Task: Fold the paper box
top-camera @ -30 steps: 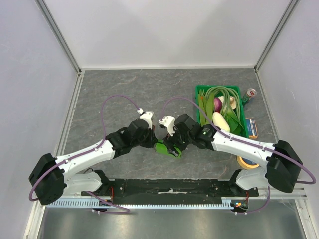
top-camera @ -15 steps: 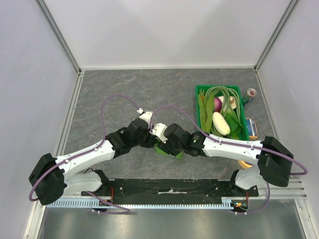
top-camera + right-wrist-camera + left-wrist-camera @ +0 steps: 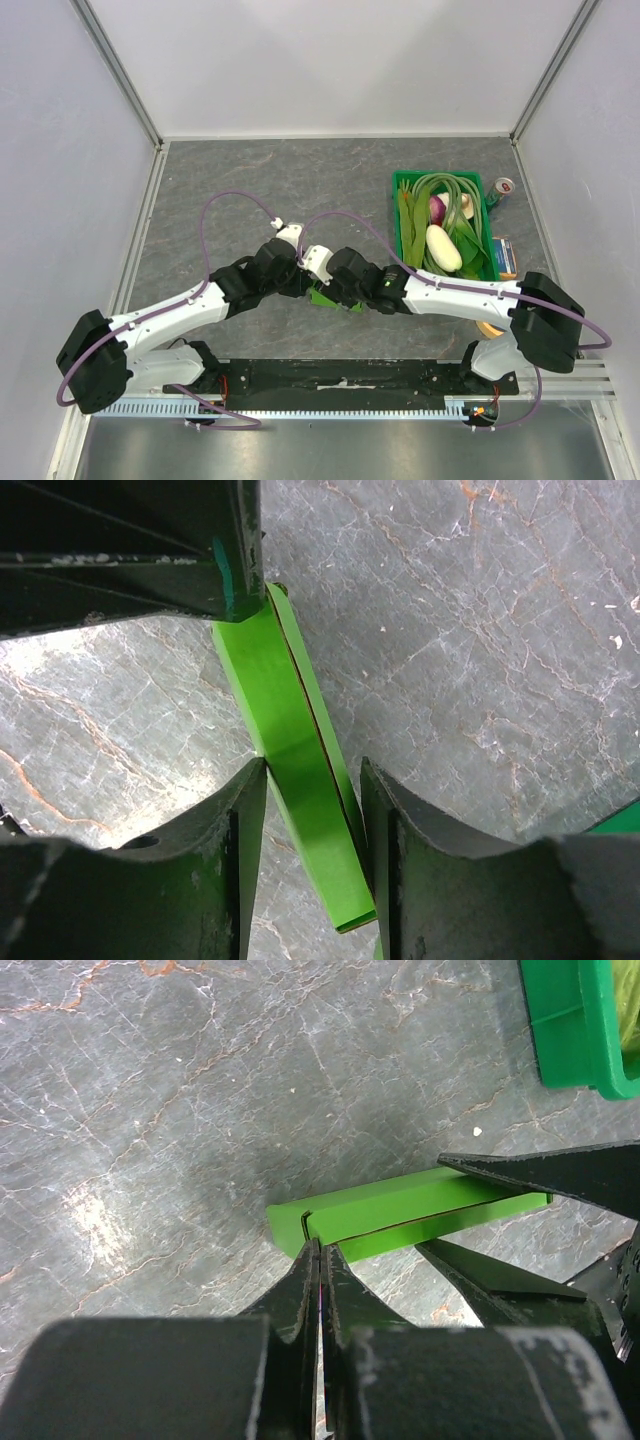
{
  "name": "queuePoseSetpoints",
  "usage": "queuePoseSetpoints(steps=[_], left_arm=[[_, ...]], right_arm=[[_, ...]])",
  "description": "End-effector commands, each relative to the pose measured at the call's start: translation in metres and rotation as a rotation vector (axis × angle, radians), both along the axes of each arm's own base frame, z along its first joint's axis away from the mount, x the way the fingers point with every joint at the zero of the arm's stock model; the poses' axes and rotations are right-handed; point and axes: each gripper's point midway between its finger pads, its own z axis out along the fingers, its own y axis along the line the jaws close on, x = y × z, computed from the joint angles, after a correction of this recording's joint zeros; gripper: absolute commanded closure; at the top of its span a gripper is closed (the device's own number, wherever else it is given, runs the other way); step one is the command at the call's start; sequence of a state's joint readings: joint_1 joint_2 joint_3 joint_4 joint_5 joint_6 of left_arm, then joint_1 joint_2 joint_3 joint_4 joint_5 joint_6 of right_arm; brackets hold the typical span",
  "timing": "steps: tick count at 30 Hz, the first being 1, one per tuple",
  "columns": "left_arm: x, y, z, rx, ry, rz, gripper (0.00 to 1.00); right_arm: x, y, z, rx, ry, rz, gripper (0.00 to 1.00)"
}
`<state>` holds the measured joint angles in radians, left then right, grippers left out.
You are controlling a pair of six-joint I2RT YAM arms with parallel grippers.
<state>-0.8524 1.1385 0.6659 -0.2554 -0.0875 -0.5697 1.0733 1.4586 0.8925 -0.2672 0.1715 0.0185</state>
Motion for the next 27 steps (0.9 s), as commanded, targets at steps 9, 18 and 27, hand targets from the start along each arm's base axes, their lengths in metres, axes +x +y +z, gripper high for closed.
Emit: queuePoseSetpoints(steps=[9,18,27], left_arm=[[-0.012,0.003,-0.01,0.022,0.048,-0.008,0.98],[-0.013,-0.002,-0.006,0.005,0.053,-0.019,0.98],[-0.017,-0.002,-0.008,-0.001,0.057,-0.022,0.98]], right_arm=[[0.014,-0.002,0.027,0.074,-0.015,-0.146,0.21],[-0.027,-0.059,0.051,0.142,0.212,-0.351,0.22],[-0.025,-0.072,0.048,0.171,0.216,-0.388,0.58]])
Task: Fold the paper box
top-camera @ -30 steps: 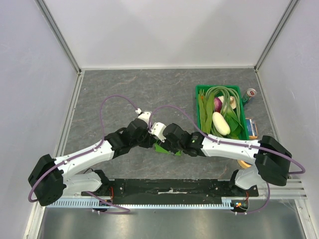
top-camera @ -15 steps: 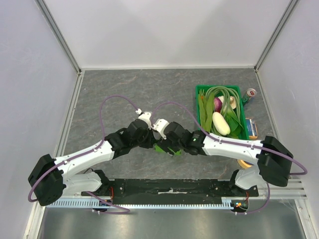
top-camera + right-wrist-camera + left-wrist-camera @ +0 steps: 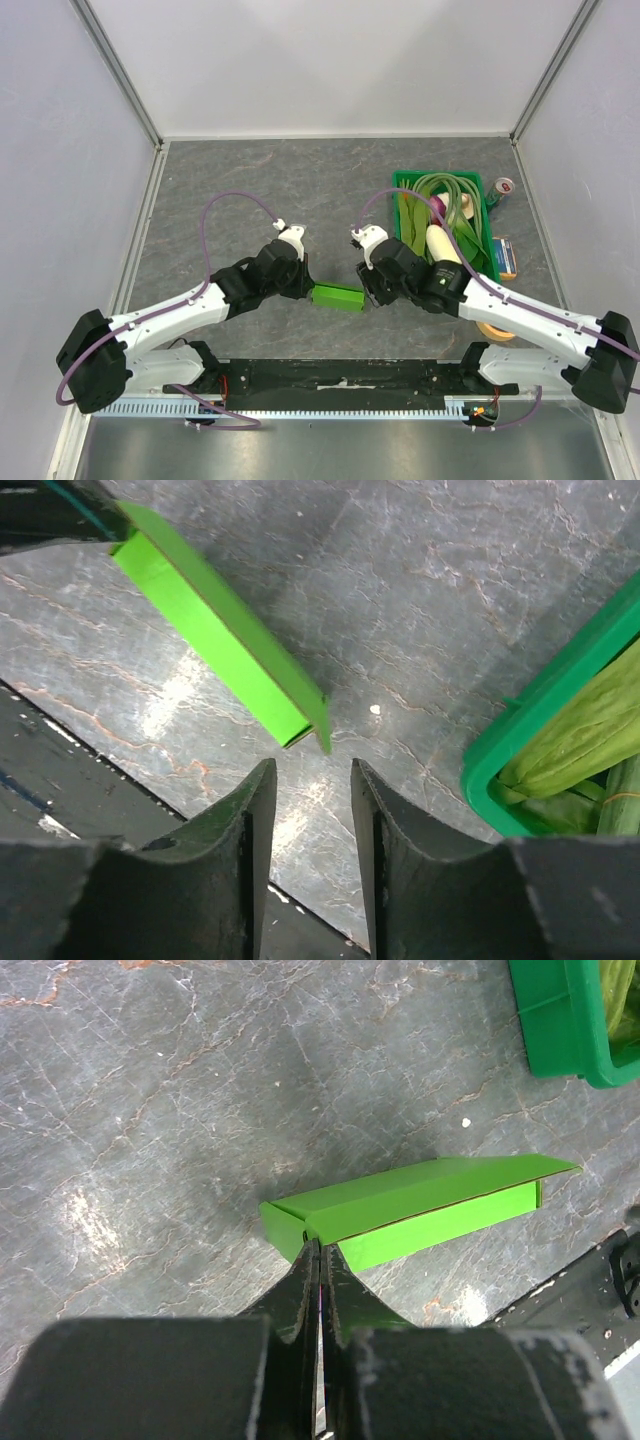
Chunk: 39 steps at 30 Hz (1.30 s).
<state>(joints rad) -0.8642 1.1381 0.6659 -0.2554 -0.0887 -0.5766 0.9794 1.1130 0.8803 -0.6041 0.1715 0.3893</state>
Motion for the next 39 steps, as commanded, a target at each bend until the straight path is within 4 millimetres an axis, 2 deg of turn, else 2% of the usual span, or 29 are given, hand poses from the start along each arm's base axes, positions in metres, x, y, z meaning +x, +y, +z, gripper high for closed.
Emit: queuePoseSetpoints(steps=[1,7,9,11,13,20,22,24,29,35,39], left_arm=[[-0.014,0.0,-0.008,0.0,0.055,-0.016,0.98],[-0.016,0.0,-0.008,0.0,0.058,-0.018,0.98],[-0.016,0.0,-0.007,-0.003,0.054,-0.019,0.98],[-0.017,0.0,-0.006,-0.002,0.055,-0.018,0.98],[-0.016,0.001,-0.006,-0.002,0.052,-0.016,0.98],[-0.017,0.003,-0.006,0.002,0.053,-0.013,0.98],[-0.017,0.002,-0.006,0.0,0.052,-0.011,0.98],[-0.017,0.002,-0.007,0.001,0.053,-0.012,0.98],[-0.018,0.001,-0.005,-0.006,0.052,-0.012,0.98],[-0.019,0.0,-0.005,-0.008,0.056,-0.014,0.98],[-0.019,-0.001,-0.004,-0.013,0.057,-0.013,0.98]], right_arm=[[0.001,0.003,-0.01,-0.002,0.04,-0.007,0.59],[0.005,0.0,-0.021,-0.056,0.038,-0.009,0.71],[0.004,0.0,-0.021,-0.059,0.039,0.001,0.72],[0.003,0.0,-0.023,-0.06,0.041,0.005,0.67],[0.003,0.001,-0.025,-0.063,0.05,0.008,0.67],[-0.001,0.002,-0.035,-0.071,0.078,0.021,0.74],[-0.001,0.003,-0.036,-0.071,0.082,0.02,0.79],[-0.001,0.003,-0.036,-0.071,0.082,0.018,0.82],[-0.002,0.011,-0.031,-0.032,0.112,-0.002,0.99],[-0.009,0.026,-0.023,0.053,0.187,-0.047,1.0],[-0.013,0.031,-0.019,0.128,0.266,-0.151,1.0]])
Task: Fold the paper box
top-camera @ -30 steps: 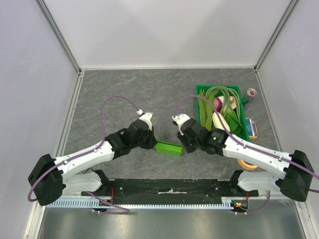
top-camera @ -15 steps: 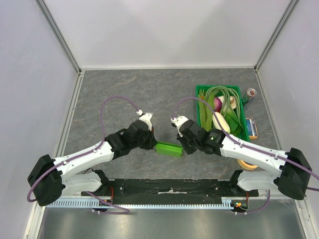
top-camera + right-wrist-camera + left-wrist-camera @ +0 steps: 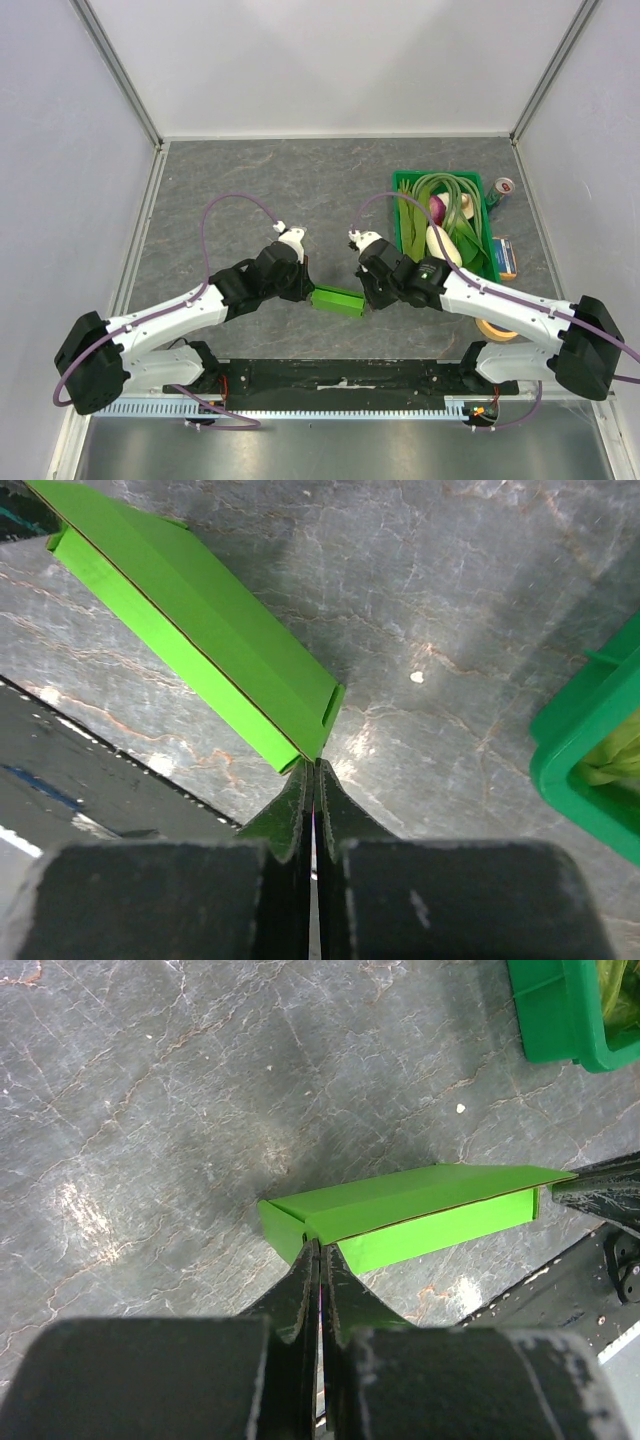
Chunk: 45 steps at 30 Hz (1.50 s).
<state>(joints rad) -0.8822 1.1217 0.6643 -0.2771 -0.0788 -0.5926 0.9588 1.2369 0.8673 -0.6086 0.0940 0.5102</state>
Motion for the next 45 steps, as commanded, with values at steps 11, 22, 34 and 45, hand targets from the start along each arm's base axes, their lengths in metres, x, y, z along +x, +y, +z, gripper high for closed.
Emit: queuePoseSetpoints(steps=[11,22,34,45], left_arm=[[-0.014,-0.002,-0.006,-0.014,0.042,-0.002,0.98],[-0.017,-0.002,-0.01,-0.014,0.047,0.001,0.98],[-0.022,0.005,-0.02,-0.022,0.047,0.03,0.98],[-0.033,0.009,-0.02,-0.053,0.016,0.033,0.98]], right_arm=[[0.005,0.028,0.023,0.285,0.195,-0.349,1.0],[0.012,0.013,0.002,0.248,0.166,-0.457,1.0],[0.006,0.006,-0.019,0.12,0.046,-0.46,1.0],[-0.014,0.022,-0.007,0.192,0.016,-0.332,0.99]])
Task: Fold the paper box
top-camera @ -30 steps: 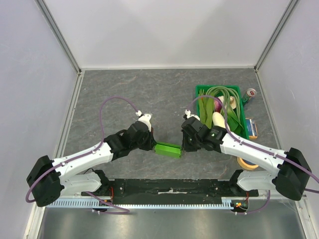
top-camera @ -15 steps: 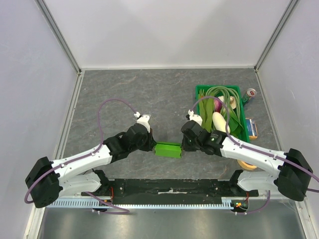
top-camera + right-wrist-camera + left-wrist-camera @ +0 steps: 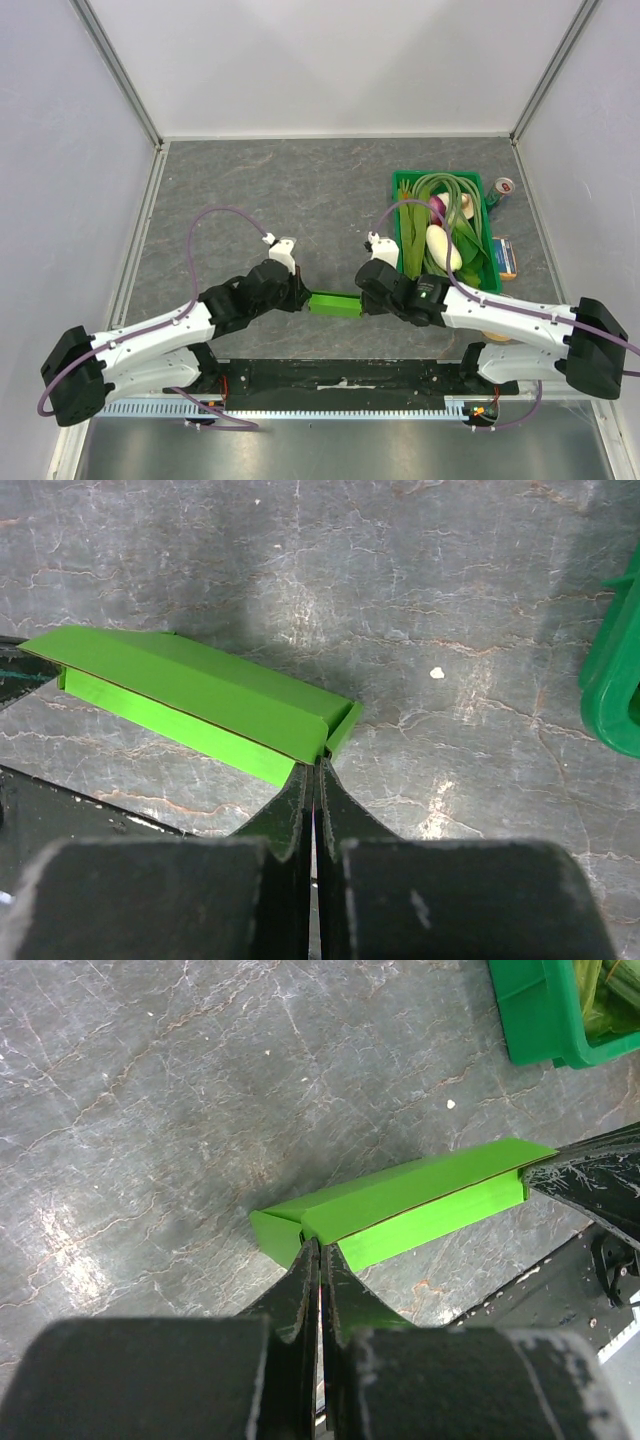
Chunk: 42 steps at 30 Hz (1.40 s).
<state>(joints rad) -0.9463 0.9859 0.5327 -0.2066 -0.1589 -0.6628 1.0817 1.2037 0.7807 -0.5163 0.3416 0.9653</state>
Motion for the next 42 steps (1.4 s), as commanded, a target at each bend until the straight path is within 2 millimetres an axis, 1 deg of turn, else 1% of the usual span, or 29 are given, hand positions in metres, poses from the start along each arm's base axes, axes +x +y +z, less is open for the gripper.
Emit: queuePoseSetpoints(steps=[1,5,7,9,10,12,13,15,16,17,18,19,20,21,22,23,25,27,29,30,32,33,35,36,37,38,39,41,42], left_arm=[[-0.018,0.002,-0.018,0.015,0.066,-0.007,0.98],[-0.018,0.003,-0.021,0.022,0.069,0.003,0.98],[-0.019,0.002,-0.021,0.024,0.071,0.0,0.98],[-0.018,0.003,-0.022,0.026,0.072,0.005,0.98],[-0.018,0.002,-0.022,0.025,0.073,0.005,0.98],[-0.019,0.002,-0.023,0.028,0.076,0.0,0.98],[-0.019,0.002,-0.023,0.028,0.076,0.0,0.98],[-0.019,0.001,-0.021,0.025,0.071,-0.001,0.98],[-0.019,0.001,-0.021,0.025,0.071,-0.001,0.98],[-0.019,0.001,-0.02,0.022,0.067,0.002,0.98],[-0.019,0.001,-0.02,0.024,0.068,0.0,0.98],[-0.019,0.001,-0.02,0.023,0.066,0.001,0.98],[-0.019,0.001,-0.02,0.022,0.065,0.002,0.98],[-0.019,0.002,-0.021,0.025,0.065,0.004,0.98],[-0.019,0.002,-0.021,0.027,0.065,0.003,0.98],[-0.019,0.003,-0.022,0.03,0.066,0.004,0.98],[-0.019,0.002,-0.022,0.03,0.067,0.001,0.98],[-0.02,0.004,-0.023,0.034,0.069,0.002,0.98],[-0.02,0.005,-0.024,0.034,0.066,0.005,0.98],[-0.02,0.005,-0.024,0.034,0.066,0.007,0.98],[-0.02,0.004,-0.023,0.032,0.066,0.008,0.98],[-0.02,0.005,-0.024,0.032,0.068,0.009,0.98],[-0.02,0.004,-0.023,0.03,0.065,0.008,0.98],[-0.02,0.004,-0.024,0.03,0.065,0.008,0.98],[-0.02,0.004,-0.024,0.03,0.065,0.008,0.98],[-0.019,0.004,-0.023,0.029,0.064,0.008,0.98],[-0.019,0.004,-0.024,0.03,0.064,0.01,0.98],[-0.019,0.004,-0.024,0.032,0.065,0.01,0.98],[-0.019,0.004,-0.024,0.031,0.064,0.009,0.98]], right_arm=[[-0.012,0.012,0.003,0.07,0.018,0.056,0.97],[-0.013,0.017,0.017,0.13,-0.015,0.093,0.75],[-0.014,0.018,0.025,0.156,-0.028,0.109,0.66],[-0.018,0.018,0.029,0.165,-0.033,0.143,0.57],[-0.02,0.017,0.035,0.18,-0.047,0.164,0.49],[-0.024,0.016,0.04,0.165,-0.082,0.253,0.4],[-0.025,0.014,0.046,0.163,-0.108,0.284,0.31],[-0.023,0.005,0.051,0.117,-0.168,0.338,0.24],[-0.023,0.003,0.051,0.098,-0.192,0.371,0.2],[-0.023,0.003,0.05,0.082,-0.216,0.412,0.19],[-0.025,0.005,0.047,0.042,-0.245,0.515,0.18],[-0.025,0.011,0.05,0.032,-0.275,0.571,0.17],[-0.025,0.014,0.051,0.023,-0.294,0.618,0.12],[-0.027,0.021,0.048,0.008,-0.302,0.678,0.05],[-0.02,0.025,0.054,-0.031,-0.368,0.724,0.02],[-0.02,0.029,0.054,-0.054,-0.392,0.752,0.02],[-0.012,0.031,0.049,-0.115,-0.431,0.775,0.02],[-0.008,0.031,0.038,-0.185,-0.452,0.82,0.02],[-0.005,0.034,0.034,-0.232,-0.485,0.847,0.02],[-0.003,0.034,0.028,-0.264,-0.475,0.844,0.02],[-0.001,0.038,0.029,-0.312,-0.503,0.851,0.04],[0.0,0.039,0.024,-0.349,-0.503,0.861,0.05],[-0.003,0.043,0.021,-0.389,-0.519,0.874,0.07],[0.002,0.041,0.018,-0.442,-0.531,0.862,0.09],[0.004,0.039,0.017,-0.474,-0.543,0.851,0.11],[0.001,0.042,0.017,-0.493,-0.556,0.864,0.12],[0.005,0.039,0.016,-0.546,-0.575,0.843,0.14],[0.004,0.042,0.019,-0.574,-0.605,0.842,0.18],[0.008,0.039,0.02,-0.618,-0.619,0.815,0.19]])
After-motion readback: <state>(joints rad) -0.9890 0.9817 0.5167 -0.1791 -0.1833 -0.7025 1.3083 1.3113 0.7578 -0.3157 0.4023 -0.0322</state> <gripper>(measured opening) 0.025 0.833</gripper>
